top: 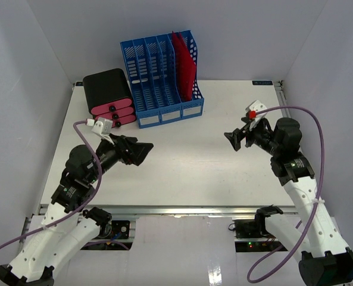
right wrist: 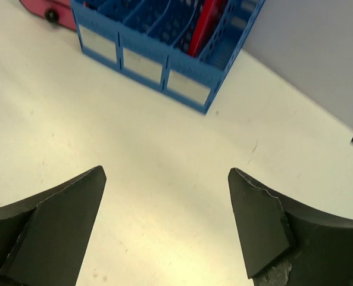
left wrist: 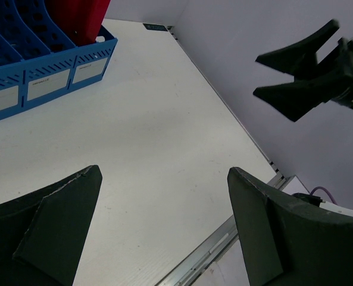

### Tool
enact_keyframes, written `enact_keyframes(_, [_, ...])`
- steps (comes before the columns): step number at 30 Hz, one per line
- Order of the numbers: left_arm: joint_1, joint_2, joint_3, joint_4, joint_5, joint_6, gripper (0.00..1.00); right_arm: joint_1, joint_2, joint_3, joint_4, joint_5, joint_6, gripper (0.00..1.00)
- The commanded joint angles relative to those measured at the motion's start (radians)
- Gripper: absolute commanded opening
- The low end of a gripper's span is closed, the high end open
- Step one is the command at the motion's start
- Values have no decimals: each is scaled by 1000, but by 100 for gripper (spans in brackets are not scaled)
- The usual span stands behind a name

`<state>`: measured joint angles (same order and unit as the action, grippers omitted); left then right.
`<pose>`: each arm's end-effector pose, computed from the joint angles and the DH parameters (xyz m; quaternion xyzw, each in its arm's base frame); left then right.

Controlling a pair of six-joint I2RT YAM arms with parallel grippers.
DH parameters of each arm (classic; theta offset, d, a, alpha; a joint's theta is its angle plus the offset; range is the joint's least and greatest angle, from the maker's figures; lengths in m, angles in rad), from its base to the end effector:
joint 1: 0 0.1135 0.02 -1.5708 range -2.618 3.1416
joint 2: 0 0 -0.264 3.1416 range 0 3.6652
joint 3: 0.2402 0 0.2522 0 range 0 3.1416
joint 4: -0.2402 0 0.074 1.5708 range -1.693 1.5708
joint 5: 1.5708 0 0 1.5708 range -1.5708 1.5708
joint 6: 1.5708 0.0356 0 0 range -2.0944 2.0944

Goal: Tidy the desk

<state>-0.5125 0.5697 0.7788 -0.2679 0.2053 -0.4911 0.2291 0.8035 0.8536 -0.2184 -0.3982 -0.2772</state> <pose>0.1128 -0.0718 0.3590 0.0780 0.7230 -0.3936 0.5624 0.1758 0.0552 0.3578 -0.3111 0.6931 0.1359 0.6359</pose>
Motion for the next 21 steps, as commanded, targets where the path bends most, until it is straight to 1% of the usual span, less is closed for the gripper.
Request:
enact_keyframes(1, [3,-34,-7,-43,17,19,98,-4,-54,-34,-74,97,26,90])
enact_keyframes(8, [3,-58,-24,-59,13,19,98,-5,-80,-76,-93,240,130,90])
enact_keyframes(11, [3,-66,-42,-59,11,14,98,-5,-97,-84,-92,292,144,90])
enact_keyframes(21, [3,-94,-81,-63,3,-7,98,-5,-134,-82,-88,344,135,90])
